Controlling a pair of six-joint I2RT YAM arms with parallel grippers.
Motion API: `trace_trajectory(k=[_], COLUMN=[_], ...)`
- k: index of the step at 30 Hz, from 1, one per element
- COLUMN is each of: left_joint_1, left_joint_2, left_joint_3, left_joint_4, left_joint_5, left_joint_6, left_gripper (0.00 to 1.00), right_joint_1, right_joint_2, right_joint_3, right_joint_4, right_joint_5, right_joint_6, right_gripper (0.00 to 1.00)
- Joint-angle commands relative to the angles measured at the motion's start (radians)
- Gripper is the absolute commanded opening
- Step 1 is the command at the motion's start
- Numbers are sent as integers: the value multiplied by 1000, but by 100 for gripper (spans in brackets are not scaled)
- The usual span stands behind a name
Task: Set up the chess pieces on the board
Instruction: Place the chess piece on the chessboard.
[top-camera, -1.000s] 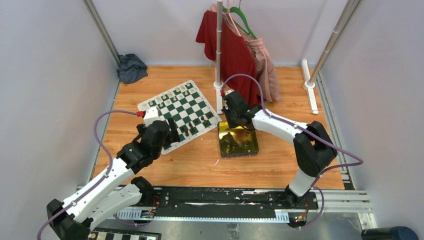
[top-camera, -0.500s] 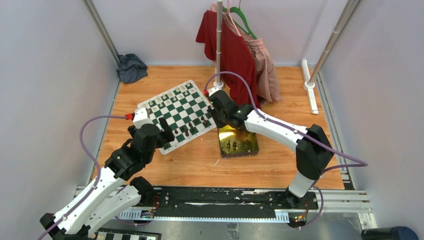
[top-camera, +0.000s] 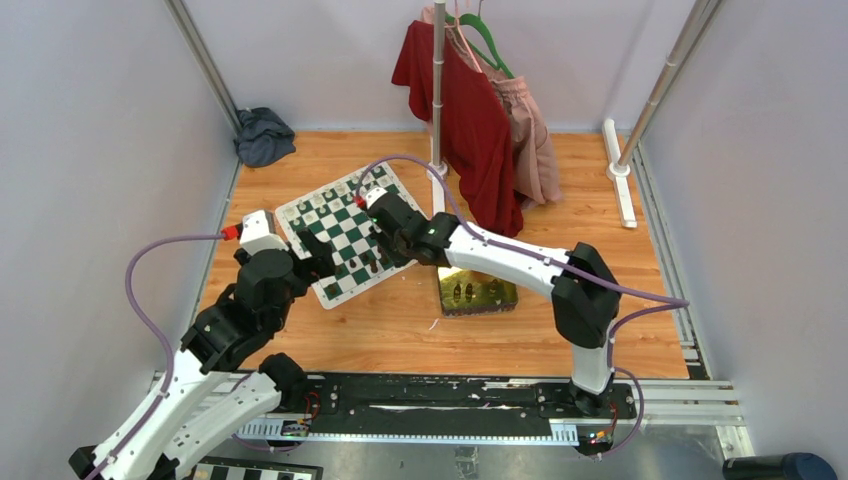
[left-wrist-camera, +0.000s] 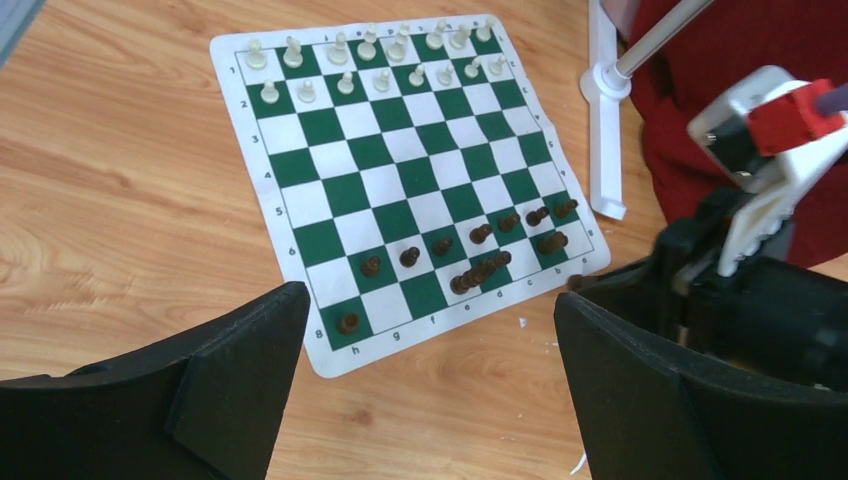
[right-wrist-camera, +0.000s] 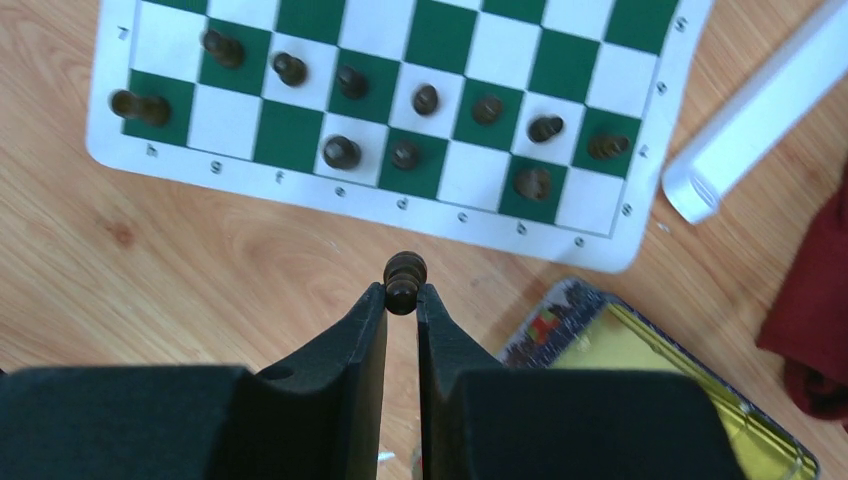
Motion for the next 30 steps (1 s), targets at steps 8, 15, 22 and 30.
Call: trace_trajectory(k=[8,15,22,30], left_joint_1=[-8,-8,-8,-8], left_joint_2=[-38,-58,-59,-62], left_joint_3=[50,66,99,146], left_joint_4=[-26,-23,-19,-20], left_joint_5=[-25,-17,-7,7], left_joint_6=[46,78,111,123], left_gripper=[100,100,100,100], right_joint_1=[85,117,130,139], right_joint_2=[172,257,328,399], right_joint_3=[214,308,394,491], right_joint_4=[-55,-55,-60,-80], right_joint_5=[-20,-28,-42,-67], right_joint_6=[-42,-60,-65,-70], right_gripper=[0,0,0,0])
